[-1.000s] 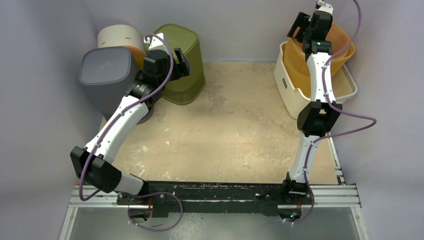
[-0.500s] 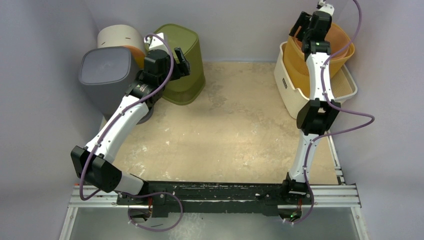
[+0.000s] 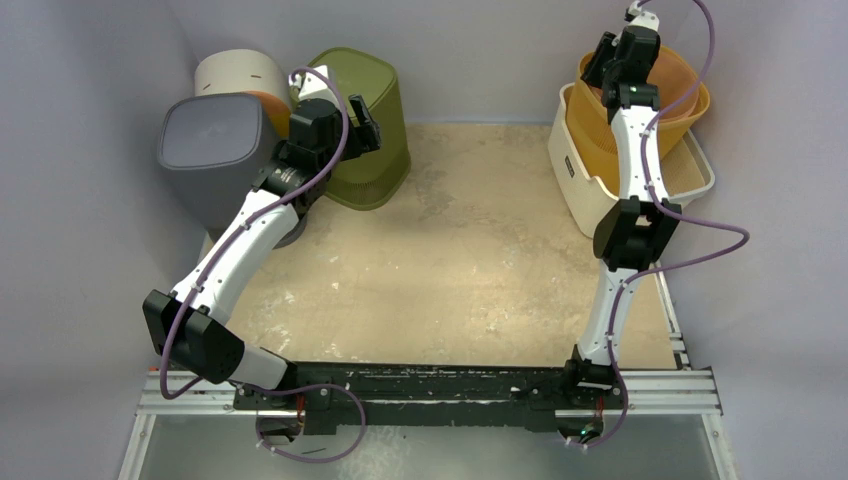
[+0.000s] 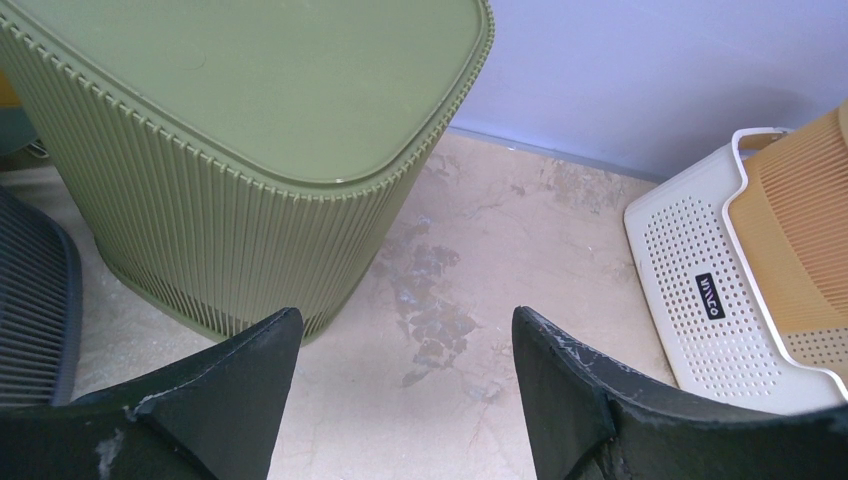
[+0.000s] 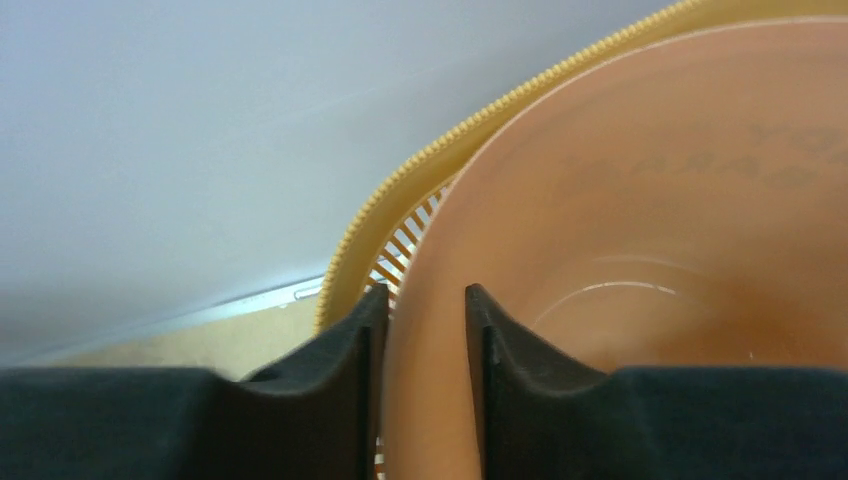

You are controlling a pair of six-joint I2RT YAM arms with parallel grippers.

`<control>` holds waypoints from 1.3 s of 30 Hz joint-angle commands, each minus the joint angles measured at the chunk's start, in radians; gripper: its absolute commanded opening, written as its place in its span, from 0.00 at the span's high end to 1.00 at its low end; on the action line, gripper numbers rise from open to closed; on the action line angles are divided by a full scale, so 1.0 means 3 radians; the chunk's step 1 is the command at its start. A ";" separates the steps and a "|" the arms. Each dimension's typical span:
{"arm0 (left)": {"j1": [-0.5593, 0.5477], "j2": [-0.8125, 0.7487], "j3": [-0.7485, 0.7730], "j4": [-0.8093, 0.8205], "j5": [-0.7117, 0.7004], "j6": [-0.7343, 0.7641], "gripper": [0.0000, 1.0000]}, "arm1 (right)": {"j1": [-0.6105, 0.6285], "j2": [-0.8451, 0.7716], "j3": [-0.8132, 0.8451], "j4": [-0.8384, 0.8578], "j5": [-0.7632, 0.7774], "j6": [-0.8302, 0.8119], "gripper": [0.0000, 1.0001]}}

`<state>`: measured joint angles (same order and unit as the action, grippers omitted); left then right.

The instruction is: Turn the large container upside down

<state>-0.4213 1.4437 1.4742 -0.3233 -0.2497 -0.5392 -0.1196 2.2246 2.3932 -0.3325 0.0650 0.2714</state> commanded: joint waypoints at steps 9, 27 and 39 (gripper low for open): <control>-0.0002 -0.0143 -0.0050 0.0135 -0.0091 -0.0025 0.26 | -0.0082 -0.0551 -0.0428 -0.0416 -0.0181 -0.0174 1.00; -0.0005 -0.0144 -0.0036 0.0187 -0.0010 -0.0071 0.26 | -0.0082 -0.1299 -0.0260 0.0015 -0.0075 -0.0272 1.00; -0.0003 -0.0154 0.0006 0.0144 -0.0022 -0.0070 0.26 | -0.0082 -0.1786 -0.0214 0.0617 -0.0357 -0.0352 1.00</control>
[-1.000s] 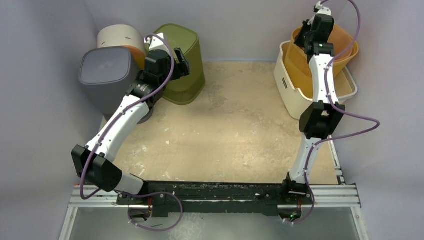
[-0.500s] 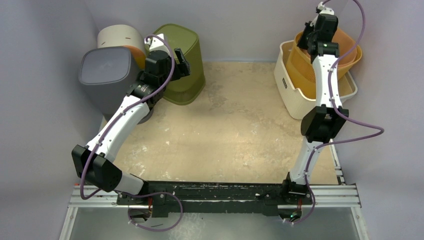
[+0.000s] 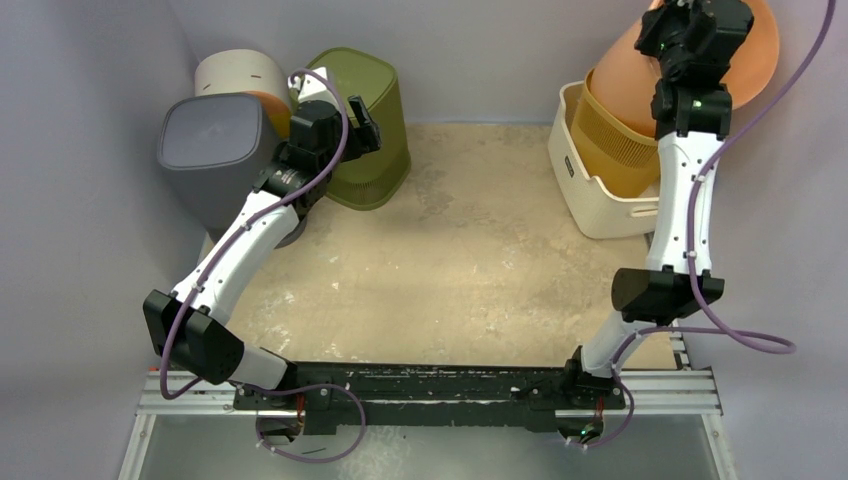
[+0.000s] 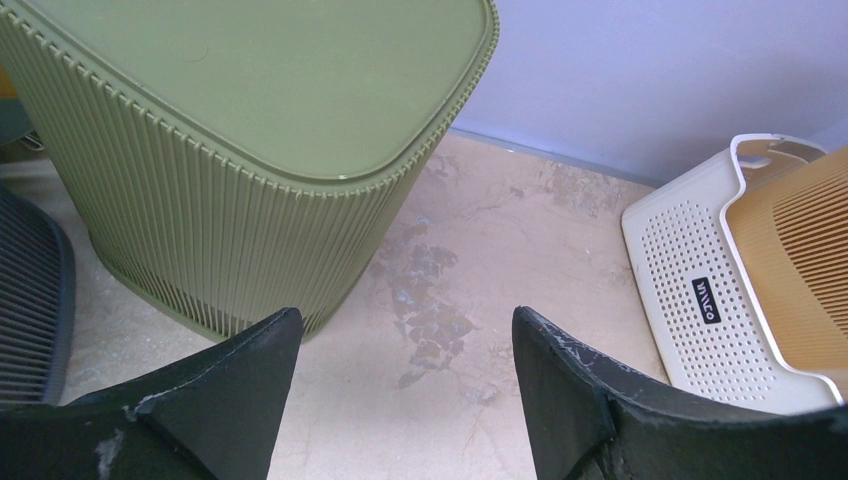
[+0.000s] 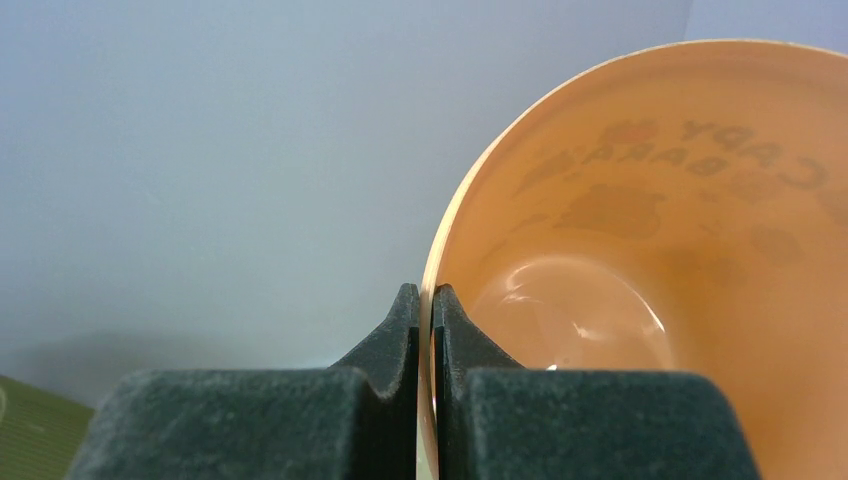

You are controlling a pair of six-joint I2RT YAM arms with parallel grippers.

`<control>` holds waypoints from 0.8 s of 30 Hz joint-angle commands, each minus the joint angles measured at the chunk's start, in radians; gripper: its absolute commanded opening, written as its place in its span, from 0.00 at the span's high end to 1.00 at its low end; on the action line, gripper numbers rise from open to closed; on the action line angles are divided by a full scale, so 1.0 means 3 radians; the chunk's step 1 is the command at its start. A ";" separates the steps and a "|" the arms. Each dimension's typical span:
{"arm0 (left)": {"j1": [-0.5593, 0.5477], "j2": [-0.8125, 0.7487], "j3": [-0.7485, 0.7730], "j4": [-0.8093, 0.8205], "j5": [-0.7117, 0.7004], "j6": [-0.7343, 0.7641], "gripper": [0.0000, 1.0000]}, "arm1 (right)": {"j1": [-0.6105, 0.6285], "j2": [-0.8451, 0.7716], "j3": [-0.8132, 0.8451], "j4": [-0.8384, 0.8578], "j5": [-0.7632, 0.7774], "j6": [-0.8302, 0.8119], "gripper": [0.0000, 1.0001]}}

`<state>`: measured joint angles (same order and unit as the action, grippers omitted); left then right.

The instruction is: Turn the large container upside down

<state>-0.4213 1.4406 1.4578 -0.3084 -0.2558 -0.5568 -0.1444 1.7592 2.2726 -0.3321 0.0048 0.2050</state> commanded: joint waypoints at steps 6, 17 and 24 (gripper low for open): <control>-0.0004 -0.0163 0.0176 0.0042 -0.0046 0.0041 0.26 | 0.0001 -0.0510 0.0184 0.0801 -0.0529 -0.0128 1.00; -0.0005 -0.0274 0.0494 -0.0104 -0.0255 0.0078 0.26 | 0.0010 -0.0914 -0.0340 0.1328 -0.1586 0.0585 1.00; -0.0004 -0.0436 0.0605 -0.0177 -0.0658 0.0203 0.26 | 0.0411 -0.1152 -0.0916 0.1495 -0.1944 0.0952 1.00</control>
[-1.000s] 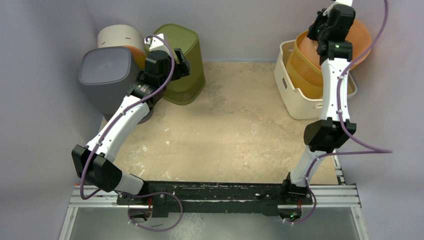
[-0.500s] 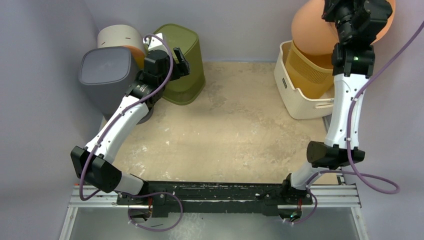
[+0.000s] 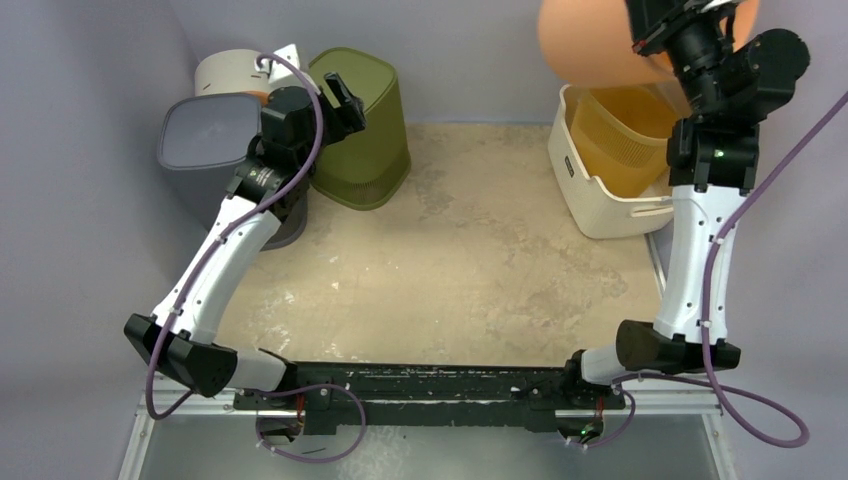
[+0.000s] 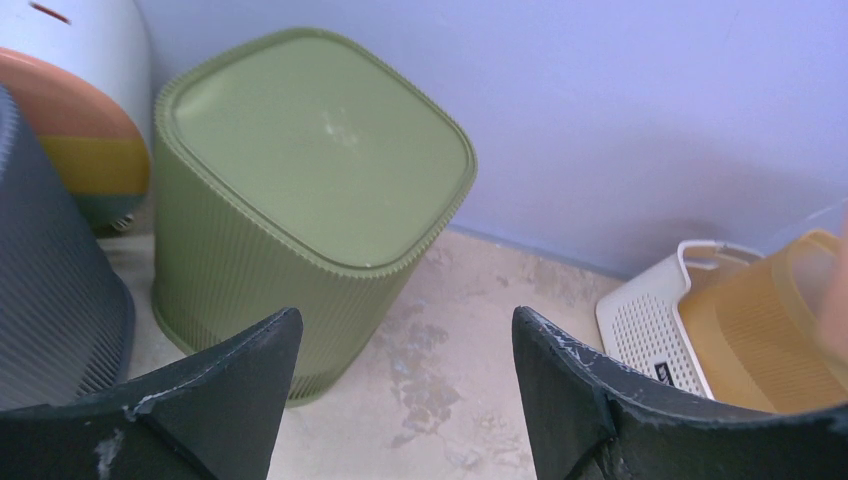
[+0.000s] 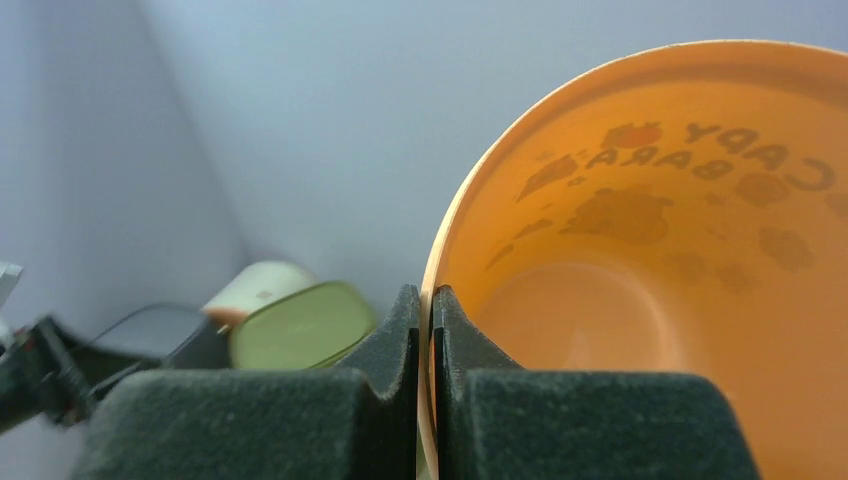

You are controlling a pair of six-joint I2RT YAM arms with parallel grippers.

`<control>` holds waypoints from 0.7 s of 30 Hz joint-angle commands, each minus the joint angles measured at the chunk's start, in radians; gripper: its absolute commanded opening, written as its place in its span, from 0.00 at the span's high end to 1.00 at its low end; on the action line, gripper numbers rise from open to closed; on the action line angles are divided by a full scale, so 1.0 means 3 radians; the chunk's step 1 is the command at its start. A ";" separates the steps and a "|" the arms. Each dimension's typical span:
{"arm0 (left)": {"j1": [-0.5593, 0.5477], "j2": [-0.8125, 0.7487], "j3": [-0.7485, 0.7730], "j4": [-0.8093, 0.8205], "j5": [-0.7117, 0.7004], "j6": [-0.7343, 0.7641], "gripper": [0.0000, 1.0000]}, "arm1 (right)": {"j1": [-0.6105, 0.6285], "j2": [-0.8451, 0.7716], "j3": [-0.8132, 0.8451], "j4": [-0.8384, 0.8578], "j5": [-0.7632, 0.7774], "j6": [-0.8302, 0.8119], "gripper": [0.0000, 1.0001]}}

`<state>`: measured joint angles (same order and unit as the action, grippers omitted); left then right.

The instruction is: Turn the large container upside down

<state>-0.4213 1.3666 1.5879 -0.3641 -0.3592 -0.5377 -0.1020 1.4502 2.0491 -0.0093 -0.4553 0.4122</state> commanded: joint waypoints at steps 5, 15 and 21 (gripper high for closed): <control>-0.0004 -0.0314 0.0262 -0.0010 -0.0638 0.0257 0.26 | 0.0725 -0.0253 -0.0401 0.0164 -0.0568 0.0211 1.00; -0.0004 -0.0444 0.0347 -0.0013 -0.0722 0.0289 0.26 | 0.0953 -0.0741 -0.1370 -0.0776 -0.0913 -0.0018 1.00; -0.0011 -0.0504 0.0287 -0.0042 -0.0557 0.0155 0.26 | 0.1107 -0.0751 -0.1795 -0.1156 -0.0921 -0.0279 1.00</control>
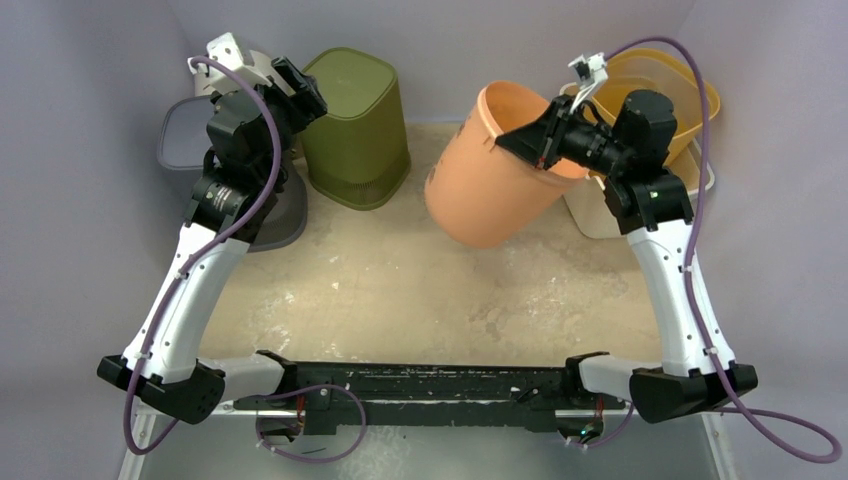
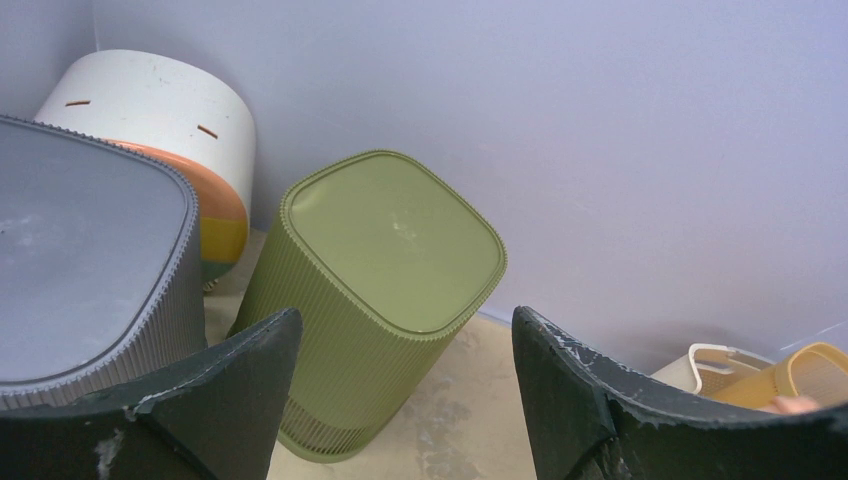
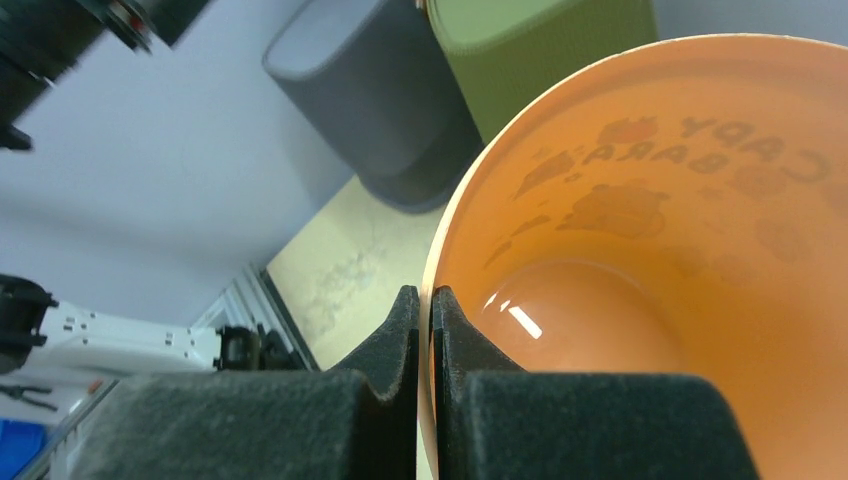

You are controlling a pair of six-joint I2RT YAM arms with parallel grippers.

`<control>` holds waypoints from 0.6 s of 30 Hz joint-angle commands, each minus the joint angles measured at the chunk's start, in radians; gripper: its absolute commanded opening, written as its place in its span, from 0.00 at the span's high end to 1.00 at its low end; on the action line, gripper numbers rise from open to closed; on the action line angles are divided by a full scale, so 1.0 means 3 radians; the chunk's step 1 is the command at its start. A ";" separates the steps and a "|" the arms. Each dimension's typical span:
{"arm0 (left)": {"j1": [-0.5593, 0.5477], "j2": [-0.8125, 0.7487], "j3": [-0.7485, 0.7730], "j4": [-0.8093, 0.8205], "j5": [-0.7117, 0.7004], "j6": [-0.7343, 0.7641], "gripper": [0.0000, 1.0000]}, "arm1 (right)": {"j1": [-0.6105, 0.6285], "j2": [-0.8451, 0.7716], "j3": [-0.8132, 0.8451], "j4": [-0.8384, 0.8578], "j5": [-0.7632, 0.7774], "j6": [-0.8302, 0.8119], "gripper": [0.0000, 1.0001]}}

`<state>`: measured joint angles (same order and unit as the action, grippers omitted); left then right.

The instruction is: Turn the large container upside down

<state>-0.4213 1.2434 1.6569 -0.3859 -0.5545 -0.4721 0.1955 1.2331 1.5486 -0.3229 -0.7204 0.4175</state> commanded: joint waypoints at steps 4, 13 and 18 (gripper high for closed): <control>-0.0007 -0.0108 0.0051 -0.0076 0.0186 -0.0097 0.26 | 0.0226 0.0155 -0.0110 -0.0283 -0.0080 -0.0493 1.00; -0.0007 -0.0091 0.0197 -0.0069 0.0215 -0.0032 0.26 | 0.0497 0.0532 -0.0152 0.0718 -0.0897 0.0328 1.00; -0.0007 0.0010 0.0436 -0.0162 0.0286 0.0029 0.26 | 0.0644 0.0617 -0.0594 0.2075 -0.1083 0.1332 1.00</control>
<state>-0.4213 1.2400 1.6981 -0.4454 -0.4942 -0.4858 0.3573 1.4261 1.4303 -0.1326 -0.9253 0.5442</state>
